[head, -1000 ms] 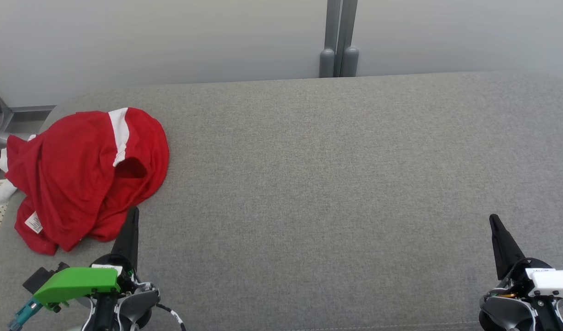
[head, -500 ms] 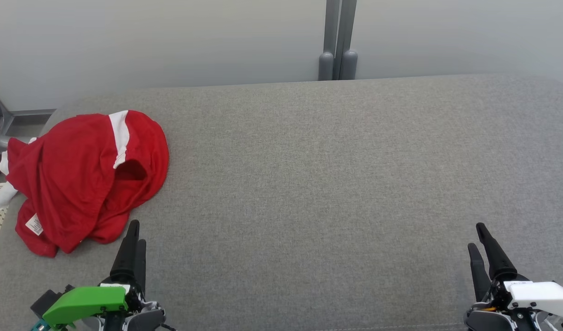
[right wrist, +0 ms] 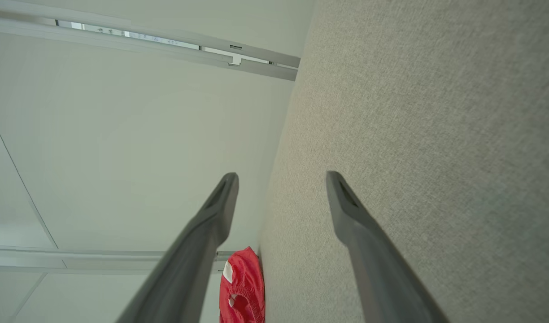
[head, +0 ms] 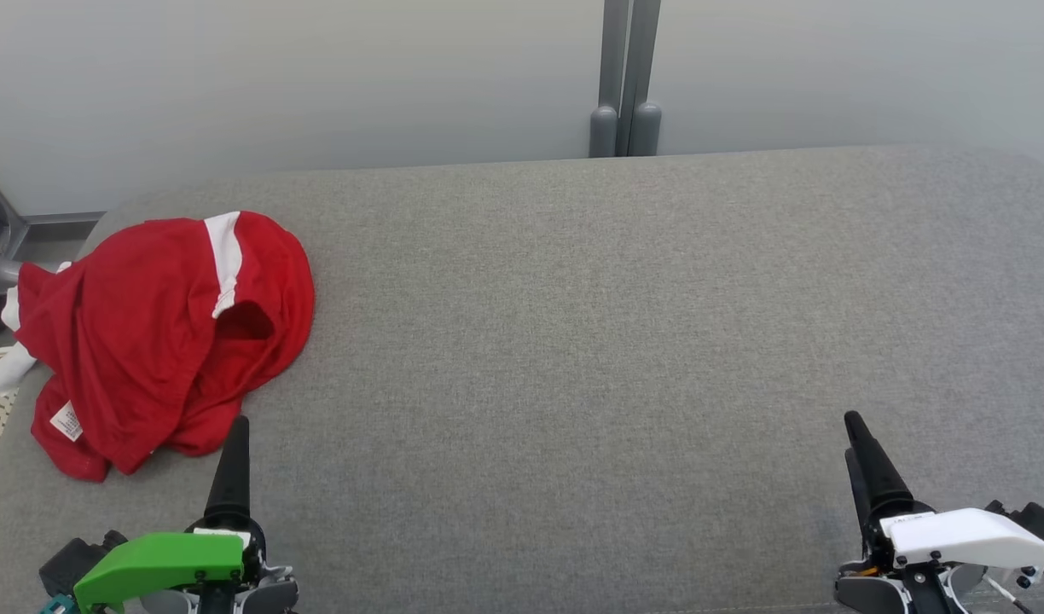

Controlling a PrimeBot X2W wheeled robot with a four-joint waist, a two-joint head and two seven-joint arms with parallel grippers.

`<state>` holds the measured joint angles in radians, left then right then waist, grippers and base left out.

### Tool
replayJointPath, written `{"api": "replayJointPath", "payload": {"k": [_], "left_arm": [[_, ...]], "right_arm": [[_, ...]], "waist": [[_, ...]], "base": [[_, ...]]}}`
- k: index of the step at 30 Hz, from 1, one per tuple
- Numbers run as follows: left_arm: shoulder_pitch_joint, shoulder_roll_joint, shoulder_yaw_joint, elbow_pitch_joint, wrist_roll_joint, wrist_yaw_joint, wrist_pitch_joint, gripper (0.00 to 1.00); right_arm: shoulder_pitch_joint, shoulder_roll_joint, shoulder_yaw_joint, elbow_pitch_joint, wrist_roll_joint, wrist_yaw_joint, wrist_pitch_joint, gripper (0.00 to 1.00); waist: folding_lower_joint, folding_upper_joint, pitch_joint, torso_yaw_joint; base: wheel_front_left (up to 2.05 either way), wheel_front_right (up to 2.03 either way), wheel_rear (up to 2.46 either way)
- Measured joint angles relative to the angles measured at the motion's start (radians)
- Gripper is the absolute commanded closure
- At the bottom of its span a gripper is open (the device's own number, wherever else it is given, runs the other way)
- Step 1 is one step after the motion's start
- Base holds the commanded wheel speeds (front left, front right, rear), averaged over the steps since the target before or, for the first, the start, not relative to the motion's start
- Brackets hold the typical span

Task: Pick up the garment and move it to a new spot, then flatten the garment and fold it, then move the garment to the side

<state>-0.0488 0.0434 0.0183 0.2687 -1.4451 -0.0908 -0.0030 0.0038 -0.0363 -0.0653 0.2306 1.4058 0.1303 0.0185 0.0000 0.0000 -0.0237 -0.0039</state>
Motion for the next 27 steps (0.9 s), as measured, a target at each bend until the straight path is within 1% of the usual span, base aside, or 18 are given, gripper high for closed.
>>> {"api": "replayJointPath", "payload": {"k": [4,10,16,21,22,24,27], "left_arm": [[0.007,0.000,-0.013,-0.005,0.079,0.020,-0.017,0.00],[0.016,0.000,-0.028,-0.007,0.169,0.039,-0.039,0.00],[0.018,0.001,-0.043,-0.002,0.283,0.060,-0.060,0.00],[0.018,0.012,-0.065,0.007,0.380,0.071,-0.076,0.00],[0.018,0.019,-0.077,0.014,0.412,0.078,-0.080,0.00],[0.018,0.025,-0.088,0.019,0.454,0.085,-0.087,0.00],[0.018,0.033,-0.097,0.023,0.489,0.092,-0.092,0.00]], "right_arm": [[-0.013,0.000,0.020,0.017,-0.076,0.000,-0.017,0.00],[-0.028,-0.001,0.044,0.042,-0.184,0.000,-0.040,0.00],[-0.042,-0.002,0.067,0.062,-0.316,0.000,-0.062,0.00],[-0.052,-0.004,0.083,0.077,-0.416,0.000,-0.079,0.00],[-0.054,-0.004,0.090,0.083,-0.454,0.000,-0.087,0.00],[-0.057,-0.004,0.096,0.089,-0.492,0.000,-0.092,0.00],[-0.061,-0.004,0.100,0.093,-0.522,0.000,-0.100,0.00]], "waist": [[0.0000,0.0001,-0.004,-0.001],[0.0000,0.0000,-0.011,-0.002],[0.0000,0.0000,-0.019,-0.003],[0.0000,0.0001,-0.024,-0.003],[0.0000,0.0000,-0.026,-0.002],[0.0000,0.0000,-0.029,-0.001],[0.0000,0.0001,-0.031,0.000]], "base": [[0.00,0.00,0.00],[0.00,0.00,0.00],[0.00,0.00,0.00],[0.00,0.00,0.00],[0.00,0.00,0.00],[0.00,0.00,0.00],[0.00,0.00,0.00]]}}
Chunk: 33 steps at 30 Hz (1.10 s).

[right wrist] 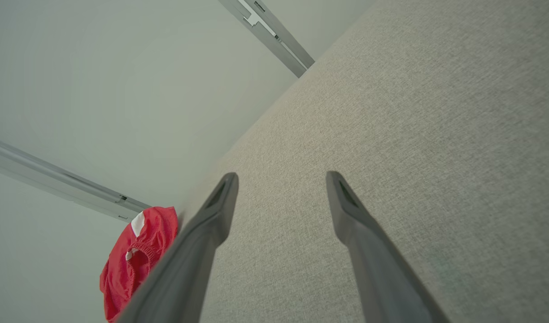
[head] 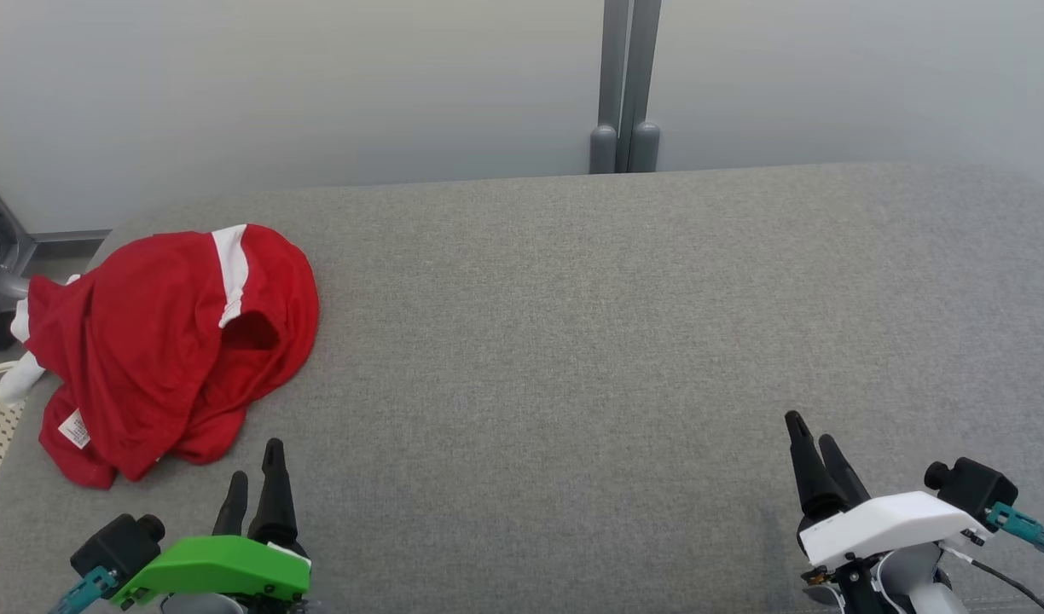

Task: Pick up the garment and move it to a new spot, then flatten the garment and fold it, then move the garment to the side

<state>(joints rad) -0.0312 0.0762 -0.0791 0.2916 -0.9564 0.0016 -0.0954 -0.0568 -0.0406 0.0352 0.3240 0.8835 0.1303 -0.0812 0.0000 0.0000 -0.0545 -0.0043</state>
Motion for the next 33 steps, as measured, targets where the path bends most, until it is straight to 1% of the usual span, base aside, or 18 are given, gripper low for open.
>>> {"api": "replayJointPath", "payload": {"k": [7,16,23,33], "left_arm": [[-0.001,0.022,-0.038,0.011,0.115,0.018,-0.020,0.00],[-0.004,0.047,-0.080,0.017,0.257,0.048,-0.045,0.00],[-0.023,0.060,-0.105,0.039,0.338,0.069,-0.057,0.00],[-0.047,0.092,-0.144,0.050,0.433,0.070,-0.045,0.00]], "right_arm": [[-0.013,-0.001,0.003,0.015,-0.120,0.000,-0.019,0.00],[-0.035,-0.002,0.004,0.034,-0.287,0.000,-0.001,0.00],[-0.041,-0.003,0.019,0.042,-0.367,0.000,0.005,0.00],[-0.052,-0.004,0.042,0.062,-0.480,0.000,0.011,0.00]], "waist": [[0.0000,0.0000,-0.008,0.004],[0.0000,0.0000,-0.013,0.003],[0.0000,0.0000,-0.018,0.006],[0.0000,0.0000,-0.025,0.007]], "base": [[0.00,0.00,0.00],[0.00,0.00,0.00],[0.00,0.00,0.00],[0.00,0.00,0.00]]}}
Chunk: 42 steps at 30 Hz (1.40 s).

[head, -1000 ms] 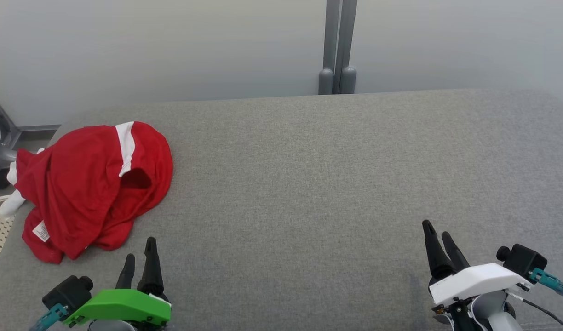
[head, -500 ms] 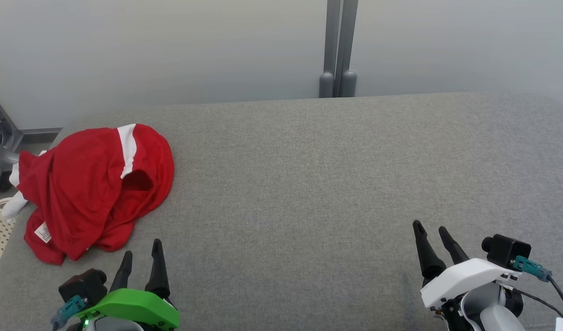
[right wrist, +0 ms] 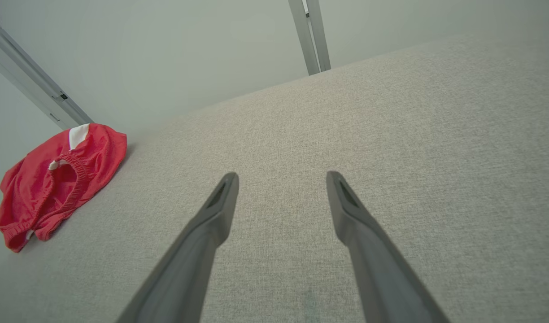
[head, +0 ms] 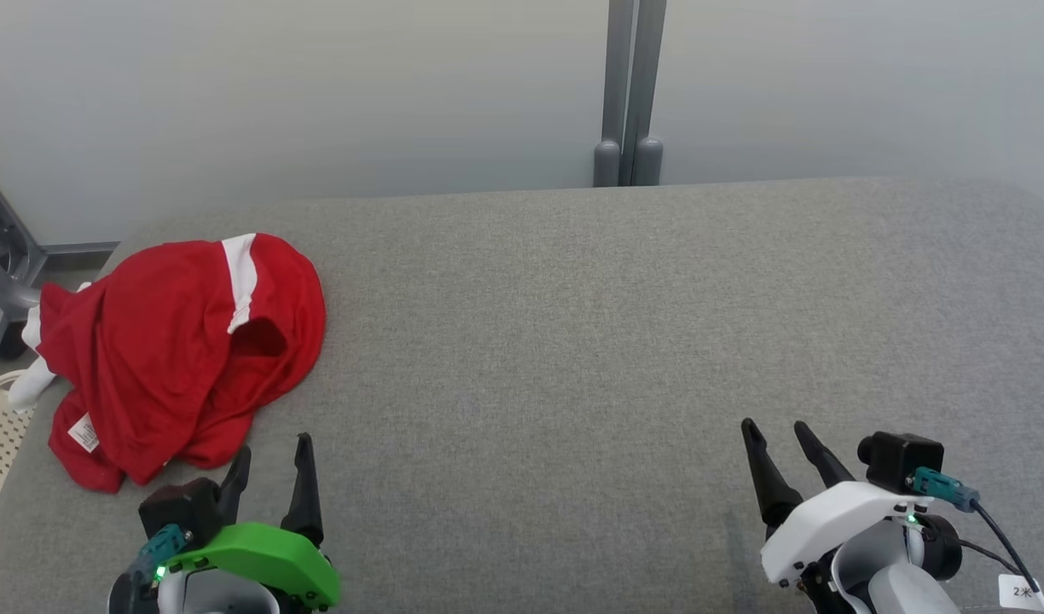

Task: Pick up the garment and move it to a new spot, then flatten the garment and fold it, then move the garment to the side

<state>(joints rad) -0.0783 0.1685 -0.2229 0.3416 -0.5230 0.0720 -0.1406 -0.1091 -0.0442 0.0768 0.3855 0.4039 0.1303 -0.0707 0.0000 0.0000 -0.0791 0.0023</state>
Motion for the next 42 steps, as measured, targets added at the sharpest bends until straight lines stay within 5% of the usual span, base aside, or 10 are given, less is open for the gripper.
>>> {"api": "replayJointPath", "payload": {"k": [42], "left_arm": [[0.020,0.040,-0.051,-0.015,0.215,0.062,-0.055,0.00]], "right_arm": [[-0.027,-0.004,0.051,0.073,-0.303,0.000,-0.059,0.00]], "waist": [[0.0000,0.0000,-0.044,-0.001]], "base": [[0.00,0.00,0.00]]}}
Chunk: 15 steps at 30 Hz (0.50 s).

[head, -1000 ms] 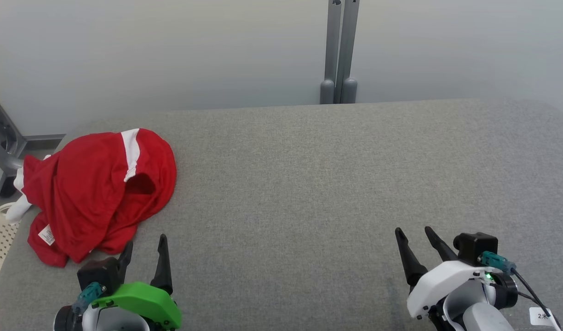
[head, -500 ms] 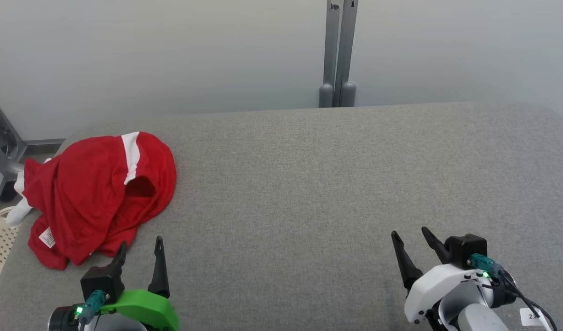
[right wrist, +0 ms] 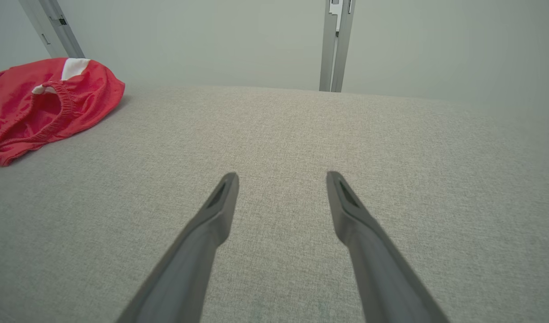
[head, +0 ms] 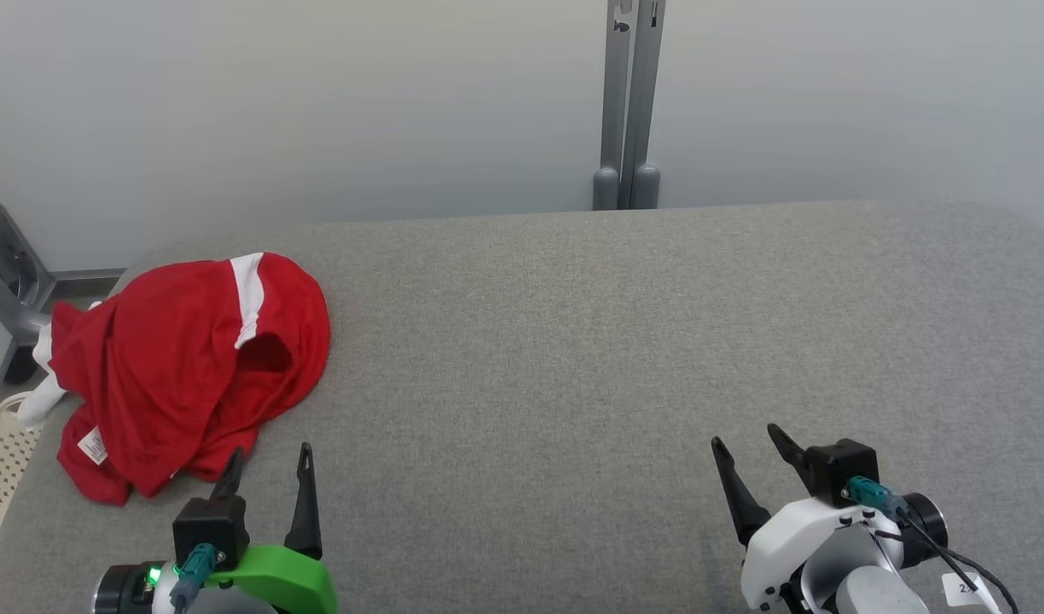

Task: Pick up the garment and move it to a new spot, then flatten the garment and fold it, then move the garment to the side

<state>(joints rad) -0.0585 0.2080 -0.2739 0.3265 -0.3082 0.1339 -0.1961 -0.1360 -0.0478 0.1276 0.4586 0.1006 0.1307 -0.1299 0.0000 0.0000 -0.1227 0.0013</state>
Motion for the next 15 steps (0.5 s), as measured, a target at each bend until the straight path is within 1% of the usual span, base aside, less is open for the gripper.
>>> {"api": "replayJointPath", "payload": {"k": [15], "left_arm": [[0.007,0.007,-0.007,-0.009,-0.007,0.010,0.003,0.00]], "right_arm": [[-0.001,-0.001,0.000,0.006,-0.006,0.000,-0.005,0.00]], "waist": [[0.0000,0.0000,-0.003,0.004]], "base": [[0.00,0.00,0.00]]}}
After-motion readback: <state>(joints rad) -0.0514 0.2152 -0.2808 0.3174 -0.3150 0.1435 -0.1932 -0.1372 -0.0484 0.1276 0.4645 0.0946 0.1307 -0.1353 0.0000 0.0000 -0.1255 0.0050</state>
